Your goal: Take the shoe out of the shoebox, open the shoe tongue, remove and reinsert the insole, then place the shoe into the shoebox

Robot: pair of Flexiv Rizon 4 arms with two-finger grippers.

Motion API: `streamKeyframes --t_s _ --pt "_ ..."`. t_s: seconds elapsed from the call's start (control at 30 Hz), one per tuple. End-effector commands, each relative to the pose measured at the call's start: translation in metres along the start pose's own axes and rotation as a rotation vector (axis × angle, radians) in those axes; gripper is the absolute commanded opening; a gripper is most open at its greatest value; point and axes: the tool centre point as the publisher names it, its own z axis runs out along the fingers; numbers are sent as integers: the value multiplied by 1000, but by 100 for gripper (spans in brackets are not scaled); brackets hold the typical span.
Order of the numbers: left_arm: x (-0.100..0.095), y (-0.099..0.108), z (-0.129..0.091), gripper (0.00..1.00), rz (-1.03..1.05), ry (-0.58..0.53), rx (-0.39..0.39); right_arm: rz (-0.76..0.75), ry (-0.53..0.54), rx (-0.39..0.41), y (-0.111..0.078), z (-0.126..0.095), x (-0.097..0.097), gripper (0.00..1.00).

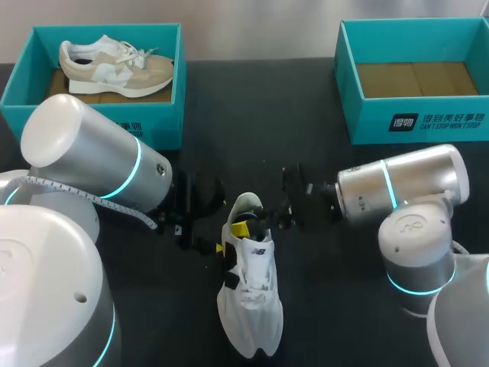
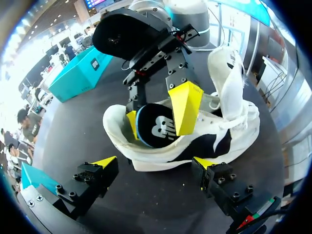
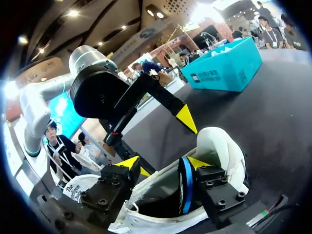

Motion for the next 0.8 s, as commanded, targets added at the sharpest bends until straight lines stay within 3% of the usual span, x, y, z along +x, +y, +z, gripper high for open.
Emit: streamKeyframes --t_s 0.03,0.27,0.8 --pt "1 3 -6 100 6 1 4 -14 -9 48 12 -3 1 100" --pt "0 5 -9 100 12 0 0 -46 -27 81 19 -4 8 100" --pt "-5 10 -19 100 36 -6 -11 -23 -111 145 13 -16 21 100"
